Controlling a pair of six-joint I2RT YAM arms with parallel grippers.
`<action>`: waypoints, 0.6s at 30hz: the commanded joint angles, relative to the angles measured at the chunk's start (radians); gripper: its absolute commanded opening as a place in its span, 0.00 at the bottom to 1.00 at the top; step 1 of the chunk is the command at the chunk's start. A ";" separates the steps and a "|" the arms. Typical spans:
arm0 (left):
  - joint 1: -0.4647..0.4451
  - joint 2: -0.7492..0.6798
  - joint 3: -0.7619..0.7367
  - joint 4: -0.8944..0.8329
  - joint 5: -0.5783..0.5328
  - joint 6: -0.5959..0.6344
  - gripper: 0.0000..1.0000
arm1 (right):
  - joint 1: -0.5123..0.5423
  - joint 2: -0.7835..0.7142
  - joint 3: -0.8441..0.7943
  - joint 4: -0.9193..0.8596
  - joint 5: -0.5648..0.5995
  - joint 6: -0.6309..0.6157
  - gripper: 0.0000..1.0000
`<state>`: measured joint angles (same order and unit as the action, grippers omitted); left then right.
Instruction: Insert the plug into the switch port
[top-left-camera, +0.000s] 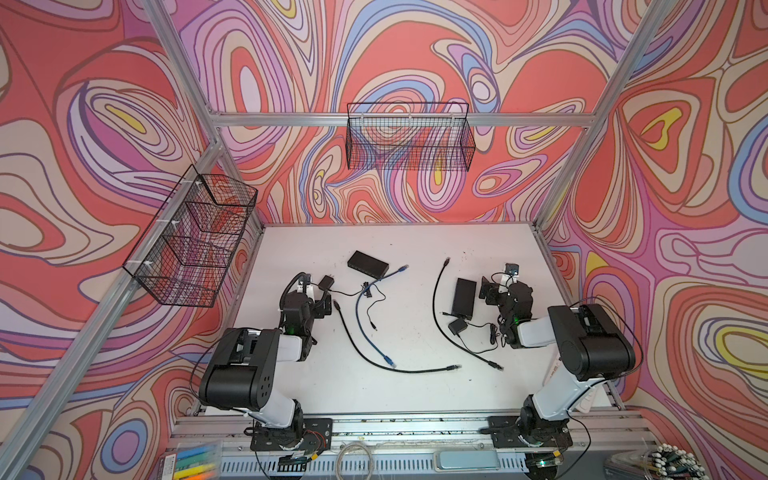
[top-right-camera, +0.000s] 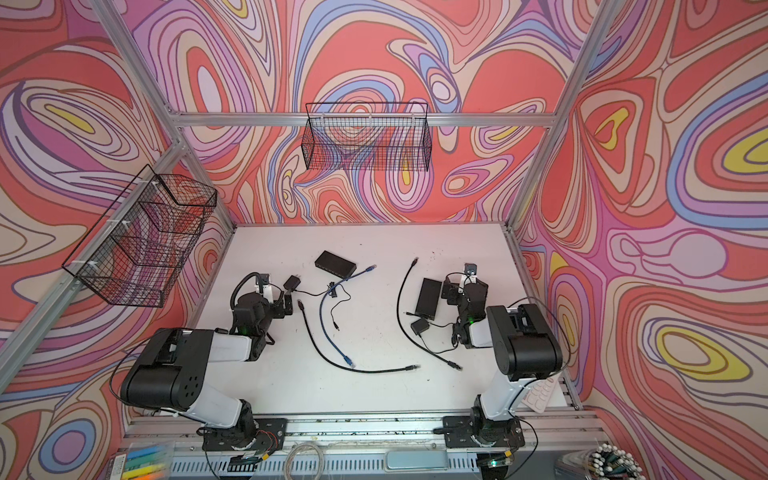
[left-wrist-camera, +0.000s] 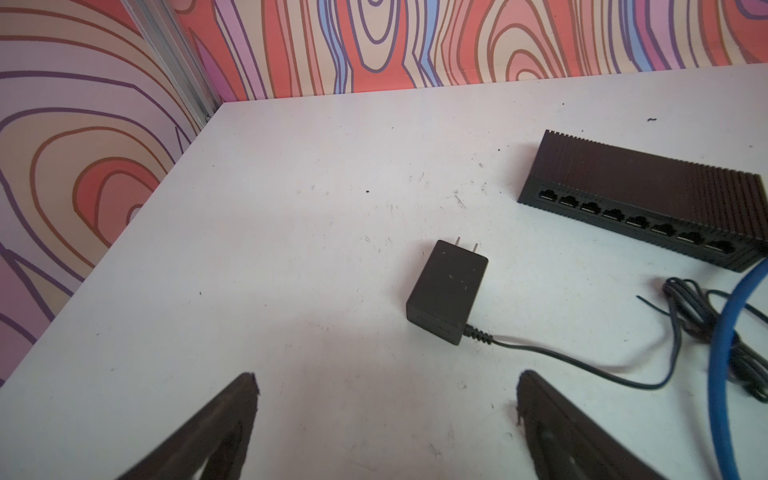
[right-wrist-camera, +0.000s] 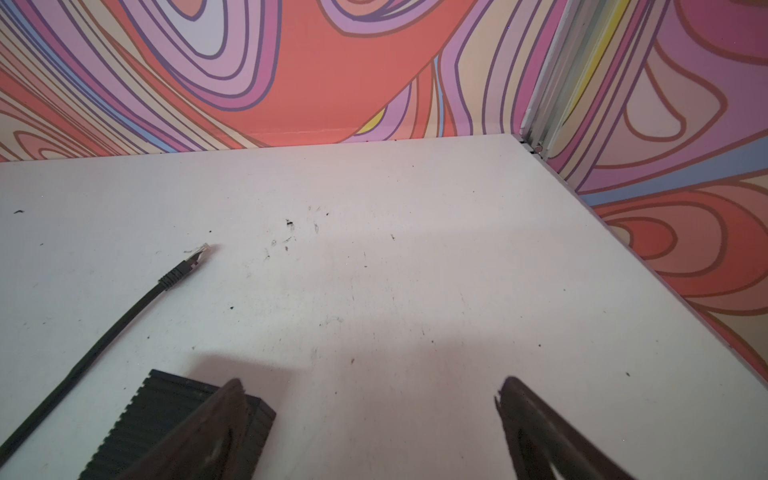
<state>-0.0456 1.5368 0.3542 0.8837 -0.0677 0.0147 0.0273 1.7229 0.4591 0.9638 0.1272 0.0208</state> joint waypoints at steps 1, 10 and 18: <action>-0.011 -0.052 0.036 -0.070 -0.018 0.015 1.00 | -0.005 -0.049 0.004 -0.030 0.040 0.013 0.98; -0.086 -0.170 0.310 -0.625 -0.142 -0.041 1.00 | -0.003 -0.231 0.176 -0.525 0.012 0.083 0.98; -0.097 -0.243 0.480 -1.019 -0.103 -0.196 1.00 | 0.131 -0.266 0.373 -0.920 0.096 0.101 0.98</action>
<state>-0.1326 1.3159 0.7700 0.0956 -0.1688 -0.1009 0.0975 1.4685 0.7773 0.2810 0.1654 0.1009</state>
